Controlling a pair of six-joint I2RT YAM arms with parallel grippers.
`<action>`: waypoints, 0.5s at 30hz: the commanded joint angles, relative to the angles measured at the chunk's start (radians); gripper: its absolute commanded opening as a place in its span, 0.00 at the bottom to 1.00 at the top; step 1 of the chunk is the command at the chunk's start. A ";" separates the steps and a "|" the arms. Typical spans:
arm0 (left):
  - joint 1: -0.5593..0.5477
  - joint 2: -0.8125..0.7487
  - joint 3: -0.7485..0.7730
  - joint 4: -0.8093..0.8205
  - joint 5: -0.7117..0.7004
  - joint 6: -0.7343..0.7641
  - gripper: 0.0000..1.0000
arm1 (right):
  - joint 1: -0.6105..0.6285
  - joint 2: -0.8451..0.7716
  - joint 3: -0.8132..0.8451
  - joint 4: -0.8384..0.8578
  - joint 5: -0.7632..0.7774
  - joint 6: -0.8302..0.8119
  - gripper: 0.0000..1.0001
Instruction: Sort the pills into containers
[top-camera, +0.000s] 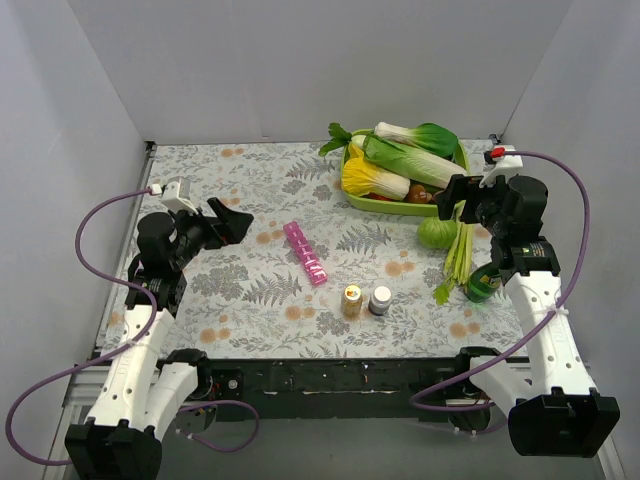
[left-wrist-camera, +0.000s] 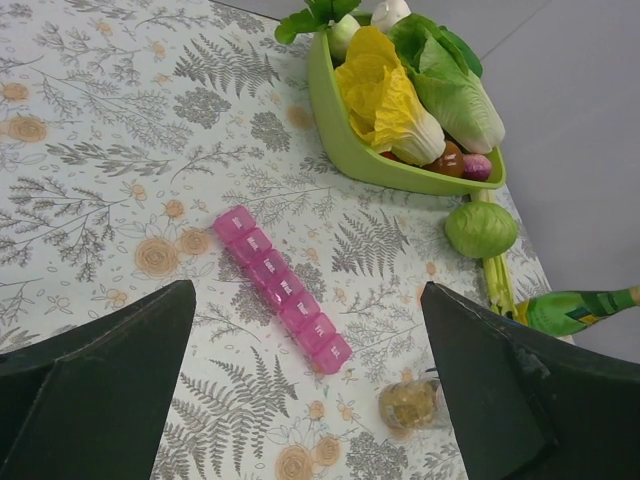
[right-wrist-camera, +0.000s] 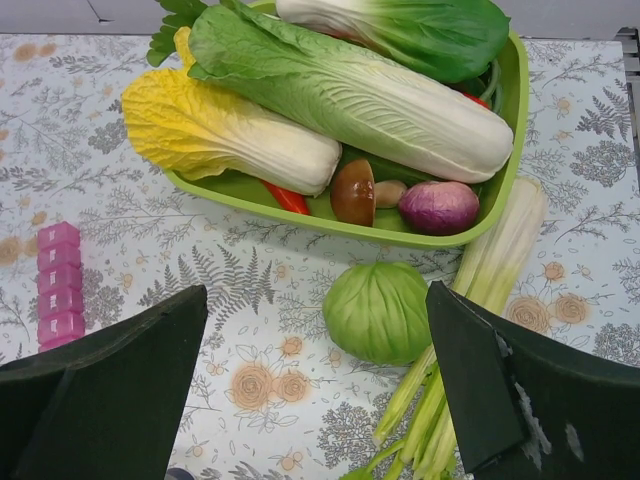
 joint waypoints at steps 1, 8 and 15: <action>0.000 -0.030 0.004 -0.006 0.062 -0.026 0.98 | -0.007 -0.005 0.030 0.022 -0.033 -0.010 0.98; 0.000 -0.060 0.050 -0.079 0.062 -0.068 0.98 | -0.002 0.053 0.042 -0.008 -0.629 -0.291 0.98; 0.000 -0.090 0.062 -0.107 0.054 -0.163 0.98 | 0.286 0.202 0.171 -0.162 -0.615 -0.460 0.98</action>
